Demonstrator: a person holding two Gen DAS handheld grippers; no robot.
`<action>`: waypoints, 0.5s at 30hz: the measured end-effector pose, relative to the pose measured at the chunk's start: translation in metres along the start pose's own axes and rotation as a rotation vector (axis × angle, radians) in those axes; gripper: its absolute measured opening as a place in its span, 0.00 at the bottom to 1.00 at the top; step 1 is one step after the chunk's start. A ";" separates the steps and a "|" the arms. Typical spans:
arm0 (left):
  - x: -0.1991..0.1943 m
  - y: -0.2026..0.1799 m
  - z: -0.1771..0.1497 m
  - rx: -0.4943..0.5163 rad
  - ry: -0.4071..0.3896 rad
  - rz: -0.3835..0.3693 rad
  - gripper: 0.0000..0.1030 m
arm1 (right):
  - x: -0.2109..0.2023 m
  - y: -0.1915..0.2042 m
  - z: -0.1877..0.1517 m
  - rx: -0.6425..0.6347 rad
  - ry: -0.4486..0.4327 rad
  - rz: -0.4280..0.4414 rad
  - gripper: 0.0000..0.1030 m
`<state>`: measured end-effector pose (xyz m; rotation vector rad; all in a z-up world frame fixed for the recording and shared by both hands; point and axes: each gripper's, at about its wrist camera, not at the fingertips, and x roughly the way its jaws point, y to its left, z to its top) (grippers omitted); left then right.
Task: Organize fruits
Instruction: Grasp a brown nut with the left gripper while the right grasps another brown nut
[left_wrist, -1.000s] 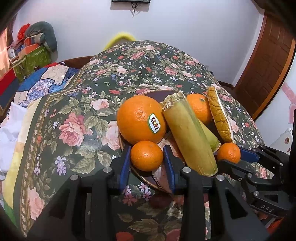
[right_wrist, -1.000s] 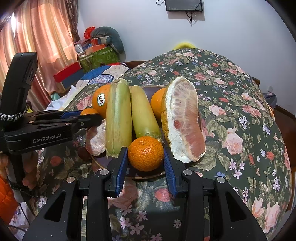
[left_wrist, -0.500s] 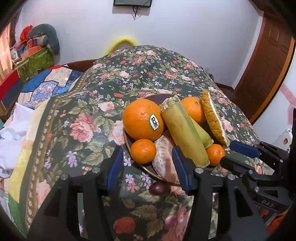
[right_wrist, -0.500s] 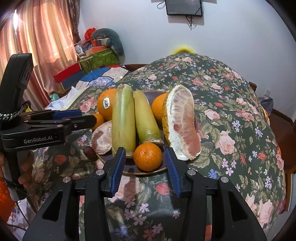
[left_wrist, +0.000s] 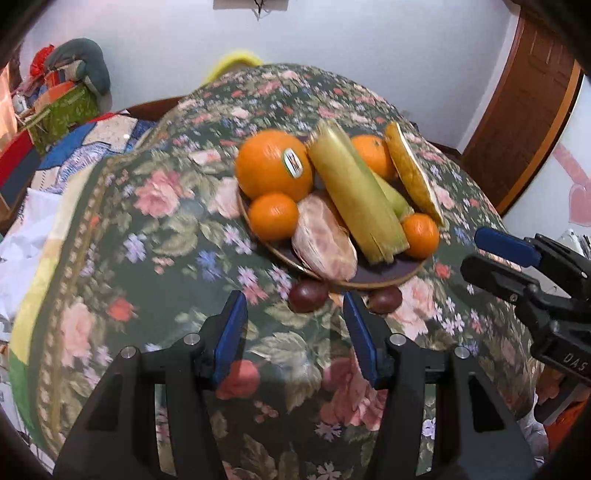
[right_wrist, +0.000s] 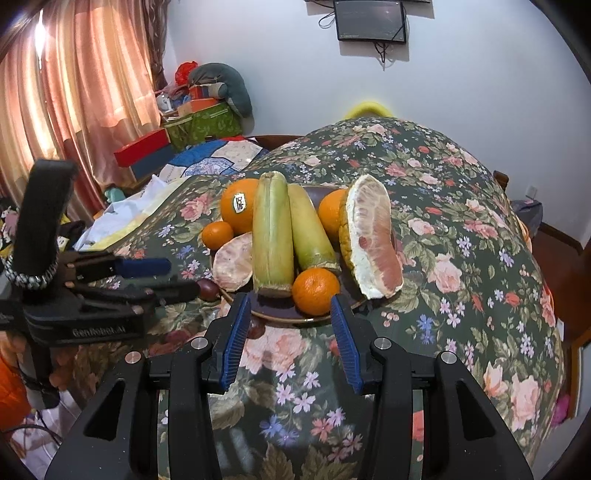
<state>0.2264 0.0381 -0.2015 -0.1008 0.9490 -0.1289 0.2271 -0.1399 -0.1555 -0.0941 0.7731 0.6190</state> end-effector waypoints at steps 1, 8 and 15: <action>0.003 -0.001 -0.001 0.003 0.007 0.000 0.53 | 0.001 -0.001 -0.001 0.005 0.003 0.003 0.40; 0.018 -0.004 0.003 0.007 0.014 -0.013 0.42 | 0.009 -0.005 -0.009 0.021 0.027 0.011 0.40; 0.023 -0.010 0.002 0.051 0.009 -0.016 0.25 | 0.019 -0.006 -0.015 0.050 0.054 0.034 0.40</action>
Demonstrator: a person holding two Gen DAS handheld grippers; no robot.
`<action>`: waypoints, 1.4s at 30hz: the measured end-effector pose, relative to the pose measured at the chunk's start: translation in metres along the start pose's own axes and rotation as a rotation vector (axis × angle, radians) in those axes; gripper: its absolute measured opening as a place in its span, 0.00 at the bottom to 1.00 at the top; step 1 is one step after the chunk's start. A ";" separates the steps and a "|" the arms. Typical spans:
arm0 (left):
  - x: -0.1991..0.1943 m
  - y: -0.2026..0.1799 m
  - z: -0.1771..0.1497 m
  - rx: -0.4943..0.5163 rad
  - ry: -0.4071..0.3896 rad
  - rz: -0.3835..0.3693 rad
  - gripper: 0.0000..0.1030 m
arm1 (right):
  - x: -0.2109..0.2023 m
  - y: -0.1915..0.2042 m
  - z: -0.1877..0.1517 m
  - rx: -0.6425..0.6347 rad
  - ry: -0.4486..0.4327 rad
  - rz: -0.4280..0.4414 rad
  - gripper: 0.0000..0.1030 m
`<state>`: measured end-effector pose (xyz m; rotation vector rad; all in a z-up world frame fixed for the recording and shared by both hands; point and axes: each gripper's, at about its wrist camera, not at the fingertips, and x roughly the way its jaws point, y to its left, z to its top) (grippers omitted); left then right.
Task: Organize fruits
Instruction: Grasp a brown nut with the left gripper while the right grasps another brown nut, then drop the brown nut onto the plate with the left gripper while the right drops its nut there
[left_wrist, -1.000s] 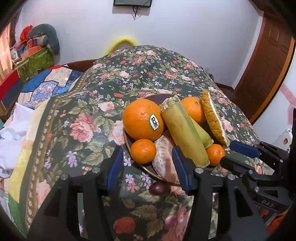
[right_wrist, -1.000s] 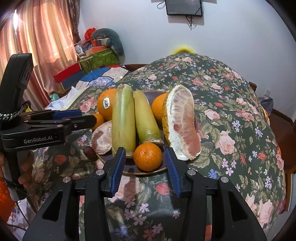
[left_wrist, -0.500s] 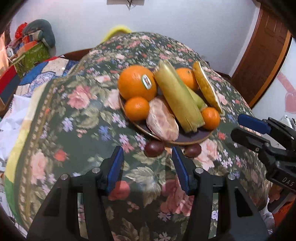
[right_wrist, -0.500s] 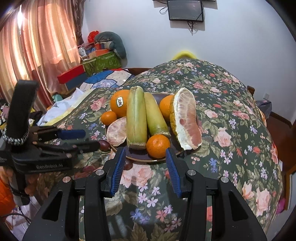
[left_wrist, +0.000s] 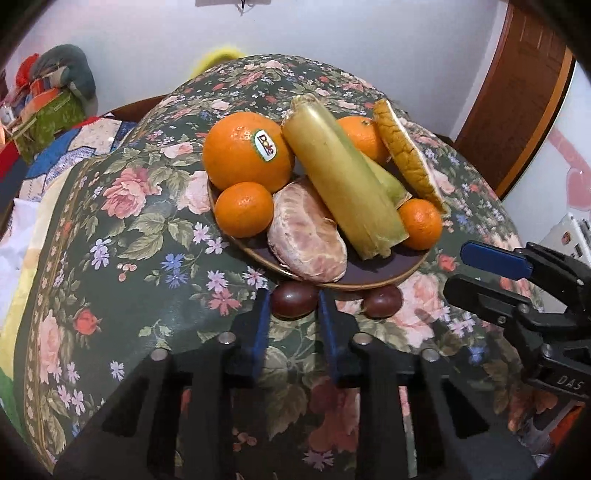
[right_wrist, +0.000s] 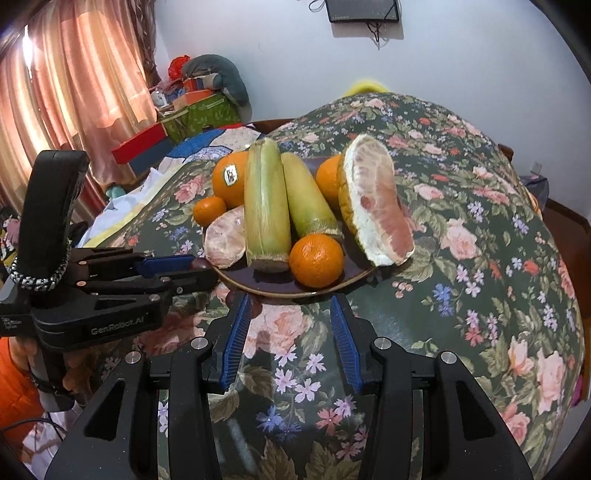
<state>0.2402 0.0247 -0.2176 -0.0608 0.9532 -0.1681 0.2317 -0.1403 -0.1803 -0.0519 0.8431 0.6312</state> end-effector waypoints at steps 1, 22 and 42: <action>0.000 0.001 0.000 -0.002 -0.003 -0.005 0.25 | 0.001 0.001 0.000 -0.001 0.002 0.005 0.40; -0.035 0.026 -0.029 -0.036 -0.039 -0.011 0.25 | 0.036 0.042 0.003 -0.143 0.129 0.003 0.29; -0.060 0.008 -0.019 -0.015 -0.092 -0.006 0.25 | 0.014 0.048 0.003 -0.162 0.072 0.019 0.13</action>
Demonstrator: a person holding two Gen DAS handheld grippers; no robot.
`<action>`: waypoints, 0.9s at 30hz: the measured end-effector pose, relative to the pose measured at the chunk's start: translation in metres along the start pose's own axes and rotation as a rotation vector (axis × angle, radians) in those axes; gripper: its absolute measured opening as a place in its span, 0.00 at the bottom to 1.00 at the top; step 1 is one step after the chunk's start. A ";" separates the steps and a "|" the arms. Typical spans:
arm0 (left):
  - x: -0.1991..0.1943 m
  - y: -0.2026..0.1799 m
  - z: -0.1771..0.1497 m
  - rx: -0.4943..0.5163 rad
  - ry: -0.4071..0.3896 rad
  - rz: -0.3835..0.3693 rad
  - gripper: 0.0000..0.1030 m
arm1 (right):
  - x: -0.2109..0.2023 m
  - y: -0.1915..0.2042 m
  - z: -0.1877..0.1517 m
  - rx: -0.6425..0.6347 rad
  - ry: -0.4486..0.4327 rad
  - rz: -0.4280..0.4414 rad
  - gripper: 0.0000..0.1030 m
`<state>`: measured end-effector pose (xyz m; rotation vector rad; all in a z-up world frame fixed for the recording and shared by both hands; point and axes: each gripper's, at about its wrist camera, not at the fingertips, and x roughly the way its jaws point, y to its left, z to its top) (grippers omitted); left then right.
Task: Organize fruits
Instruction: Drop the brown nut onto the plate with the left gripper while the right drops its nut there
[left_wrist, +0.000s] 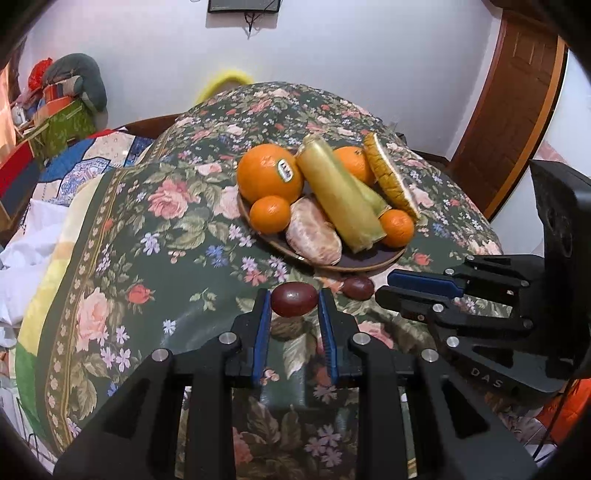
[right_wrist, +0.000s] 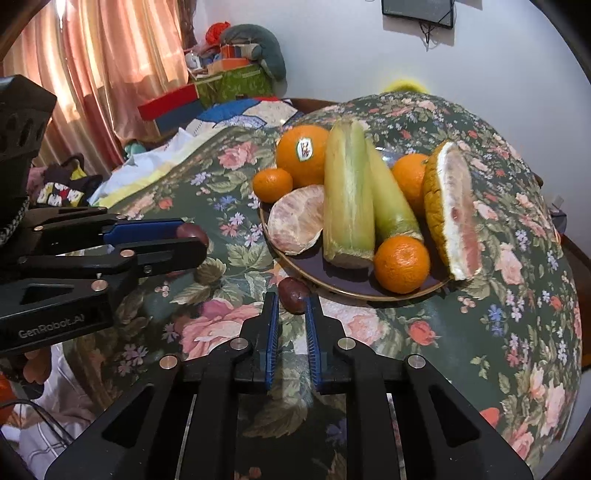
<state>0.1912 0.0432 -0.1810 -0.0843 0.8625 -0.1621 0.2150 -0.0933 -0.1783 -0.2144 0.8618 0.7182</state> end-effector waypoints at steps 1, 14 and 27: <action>-0.001 -0.001 0.001 0.001 -0.003 -0.002 0.25 | -0.001 -0.001 0.000 0.002 0.001 0.002 0.13; -0.004 0.005 -0.003 -0.007 -0.011 0.006 0.25 | 0.031 -0.002 0.005 0.021 0.064 0.023 0.31; 0.002 0.000 0.004 0.002 -0.011 -0.003 0.25 | 0.015 -0.007 0.003 0.043 0.019 0.037 0.16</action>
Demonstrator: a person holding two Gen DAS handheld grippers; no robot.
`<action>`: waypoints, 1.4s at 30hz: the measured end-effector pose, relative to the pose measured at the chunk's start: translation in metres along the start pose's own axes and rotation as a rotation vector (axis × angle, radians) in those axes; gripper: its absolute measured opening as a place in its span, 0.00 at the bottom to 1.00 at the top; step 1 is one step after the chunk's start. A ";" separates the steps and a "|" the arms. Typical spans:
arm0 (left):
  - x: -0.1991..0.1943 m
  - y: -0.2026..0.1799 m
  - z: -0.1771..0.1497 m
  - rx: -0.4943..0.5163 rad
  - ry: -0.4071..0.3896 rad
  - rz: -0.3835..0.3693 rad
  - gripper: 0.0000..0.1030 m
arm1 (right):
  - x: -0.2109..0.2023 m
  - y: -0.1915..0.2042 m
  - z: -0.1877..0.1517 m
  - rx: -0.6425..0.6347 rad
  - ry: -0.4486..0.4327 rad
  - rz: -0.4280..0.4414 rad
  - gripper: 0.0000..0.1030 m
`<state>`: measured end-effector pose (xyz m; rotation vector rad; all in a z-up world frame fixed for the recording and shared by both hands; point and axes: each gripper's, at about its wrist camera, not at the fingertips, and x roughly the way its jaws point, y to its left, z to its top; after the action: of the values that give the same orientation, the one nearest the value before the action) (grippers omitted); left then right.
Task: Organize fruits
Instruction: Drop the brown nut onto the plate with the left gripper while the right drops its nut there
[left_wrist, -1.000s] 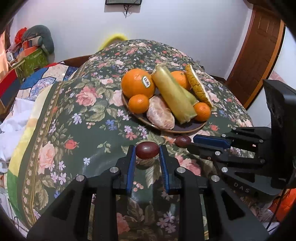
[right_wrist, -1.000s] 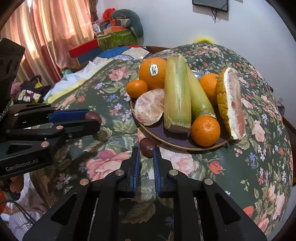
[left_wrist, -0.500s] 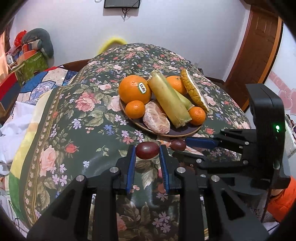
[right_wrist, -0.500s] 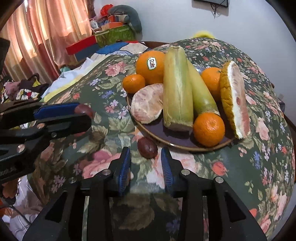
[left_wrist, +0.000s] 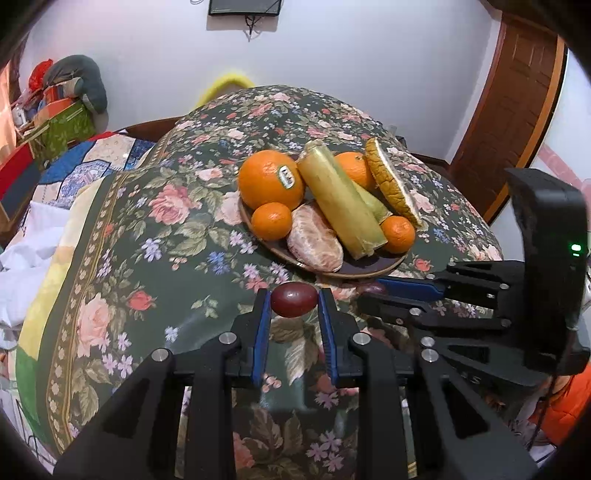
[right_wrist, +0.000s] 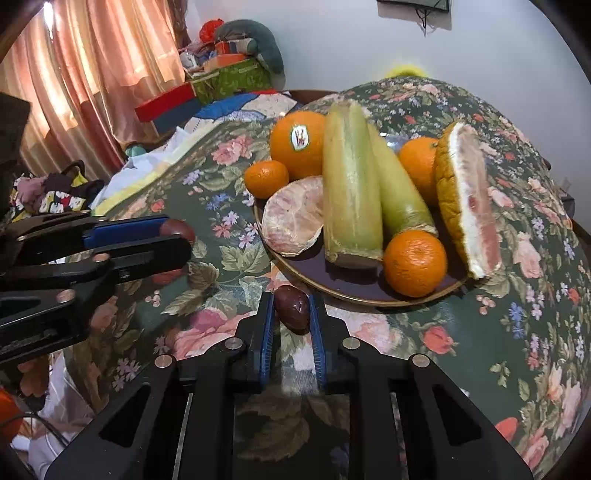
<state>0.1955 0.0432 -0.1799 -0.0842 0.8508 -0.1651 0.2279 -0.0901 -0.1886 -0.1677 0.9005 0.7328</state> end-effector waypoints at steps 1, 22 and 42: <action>0.001 -0.002 0.002 0.003 -0.002 -0.002 0.25 | -0.004 -0.001 0.000 -0.001 -0.009 -0.005 0.16; 0.055 -0.005 0.057 0.000 -0.017 -0.027 0.25 | -0.029 -0.054 0.035 0.060 -0.169 -0.071 0.17; 0.055 -0.011 0.052 0.025 -0.005 -0.033 0.30 | -0.013 -0.049 0.032 0.032 -0.130 -0.056 0.19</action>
<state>0.2693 0.0225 -0.1852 -0.0750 0.8423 -0.2061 0.2747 -0.1201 -0.1664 -0.1146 0.7803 0.6694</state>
